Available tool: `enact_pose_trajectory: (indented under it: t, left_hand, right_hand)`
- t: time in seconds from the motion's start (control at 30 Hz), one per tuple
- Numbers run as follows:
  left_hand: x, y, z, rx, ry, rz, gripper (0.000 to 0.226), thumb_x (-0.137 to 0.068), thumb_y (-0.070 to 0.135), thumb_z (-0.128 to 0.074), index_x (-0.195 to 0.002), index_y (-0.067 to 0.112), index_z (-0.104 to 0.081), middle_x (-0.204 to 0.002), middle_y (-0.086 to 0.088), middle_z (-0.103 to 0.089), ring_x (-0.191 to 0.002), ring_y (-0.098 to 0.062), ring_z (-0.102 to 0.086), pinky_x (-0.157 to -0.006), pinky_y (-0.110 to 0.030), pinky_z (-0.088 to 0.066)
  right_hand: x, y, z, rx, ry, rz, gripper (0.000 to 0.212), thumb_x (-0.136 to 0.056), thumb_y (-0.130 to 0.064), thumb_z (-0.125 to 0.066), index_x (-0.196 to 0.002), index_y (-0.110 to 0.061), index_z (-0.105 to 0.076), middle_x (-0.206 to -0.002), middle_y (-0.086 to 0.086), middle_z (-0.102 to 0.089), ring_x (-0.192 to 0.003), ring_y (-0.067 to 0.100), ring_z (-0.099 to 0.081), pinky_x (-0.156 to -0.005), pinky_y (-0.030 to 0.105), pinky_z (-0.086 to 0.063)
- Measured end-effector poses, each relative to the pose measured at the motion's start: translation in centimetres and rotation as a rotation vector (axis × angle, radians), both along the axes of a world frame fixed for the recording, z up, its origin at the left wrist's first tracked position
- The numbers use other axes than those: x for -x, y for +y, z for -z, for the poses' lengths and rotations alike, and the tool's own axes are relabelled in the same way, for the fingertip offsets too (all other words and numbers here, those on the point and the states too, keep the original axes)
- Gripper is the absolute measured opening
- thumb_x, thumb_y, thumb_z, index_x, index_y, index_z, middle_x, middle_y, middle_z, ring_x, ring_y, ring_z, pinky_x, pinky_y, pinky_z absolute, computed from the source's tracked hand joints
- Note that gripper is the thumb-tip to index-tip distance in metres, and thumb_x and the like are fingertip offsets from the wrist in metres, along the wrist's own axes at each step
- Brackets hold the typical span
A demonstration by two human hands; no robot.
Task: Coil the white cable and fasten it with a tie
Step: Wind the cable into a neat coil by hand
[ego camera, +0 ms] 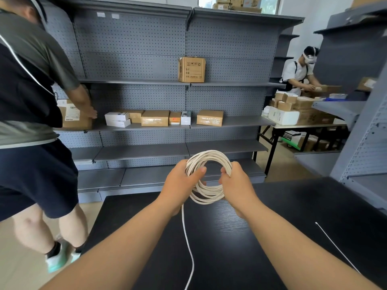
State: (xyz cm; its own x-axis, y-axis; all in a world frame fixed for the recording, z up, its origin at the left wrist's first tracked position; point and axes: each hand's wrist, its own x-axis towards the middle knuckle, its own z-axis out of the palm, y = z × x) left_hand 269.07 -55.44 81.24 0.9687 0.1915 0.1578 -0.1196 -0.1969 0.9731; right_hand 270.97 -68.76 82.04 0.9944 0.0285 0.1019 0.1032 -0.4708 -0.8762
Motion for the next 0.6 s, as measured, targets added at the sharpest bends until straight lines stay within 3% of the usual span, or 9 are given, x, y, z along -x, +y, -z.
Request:
enact_pose_trajectory:
  t: [0.1,0.17,0.33,0.43,0.53,0.6]
  left_hand:
    - [-0.1,0.4,0.2,-0.125,-0.006,-0.026,0.014,-0.093,0.025,-0.055,-0.092,0.012,-0.057,-0.078,0.001,-0.064,-0.066,-0.011,-0.063,-0.063,-0.021,-0.048]
    - [-0.2,0.5,0.5,-0.243,-0.026,-0.063,0.015,-0.095,0.025,-0.05,-0.09,0.012,-0.056,-0.073,0.004,-0.06,-0.064,-0.008,-0.053,-0.055,-0.011,-0.04]
    - [-0.4,0.9,0.6,-0.511,-0.05,-0.043,0.018,-0.097,0.027,-0.045,-0.083,0.016,-0.046,-0.074,-0.001,-0.055,-0.062,-0.013,-0.045,-0.053,-0.021,-0.035]
    - [-0.4,1.0,0.7,-0.662,-0.068,0.026,0.016,-0.097,0.031,-0.045,-0.085,0.02,-0.045,-0.073,0.003,-0.053,-0.064,-0.012,-0.046,-0.055,-0.023,-0.035]
    - [-0.3,1.5,0.4,-0.659,-0.043,0.152,0.025,-0.097,0.037,-0.044,-0.086,0.015,-0.05,-0.074,0.005,-0.059,-0.061,-0.005,-0.049,-0.058,-0.018,-0.037]
    - [-0.2,2.2,0.0,-0.549,0.028,0.253,0.028,-0.096,0.039,-0.044,-0.093,0.013,-0.054,-0.075,0.006,-0.065,-0.06,-0.003,-0.055,-0.061,-0.019,-0.045]
  right_hand:
    - [0.0,0.1,0.2,-0.108,0.089,-0.021,0.011,-0.097,-0.018,-0.037,-0.096,-0.014,-0.047,-0.086,0.007,-0.055,-0.078,0.023,-0.051,-0.08,0.052,-0.054]
    - [0.1,0.1,0.0,-0.143,0.143,-0.053,0.009,-0.096,-0.016,-0.04,-0.094,-0.015,-0.049,-0.083,0.004,-0.054,-0.079,0.023,-0.054,-0.08,0.051,-0.055]
    - [-0.1,-0.1,-0.6,0.245,-0.023,-0.113,0.017,-0.092,-0.014,-0.046,-0.109,-0.014,-0.045,-0.095,0.006,-0.058,-0.088,0.028,-0.059,-0.075,0.037,-0.047]
    - [0.1,-0.3,-1.0,0.359,-0.112,-0.176,0.024,-0.095,-0.017,-0.046,-0.118,-0.018,-0.042,-0.099,0.006,-0.06,-0.094,0.029,-0.059,-0.076,0.036,-0.044]
    - [0.0,-0.7,-1.0,0.422,-0.103,-0.216,0.018,-0.097,-0.024,-0.042,-0.112,-0.015,-0.048,-0.099,0.01,-0.063,-0.091,0.03,-0.061,-0.081,0.041,-0.05]
    - [-0.1,-1.0,-0.9,0.47,-0.074,-0.253,0.019,-0.098,-0.027,-0.04,-0.108,-0.014,-0.049,-0.095,0.009,-0.062,-0.089,0.029,-0.062,-0.08,0.041,-0.05]
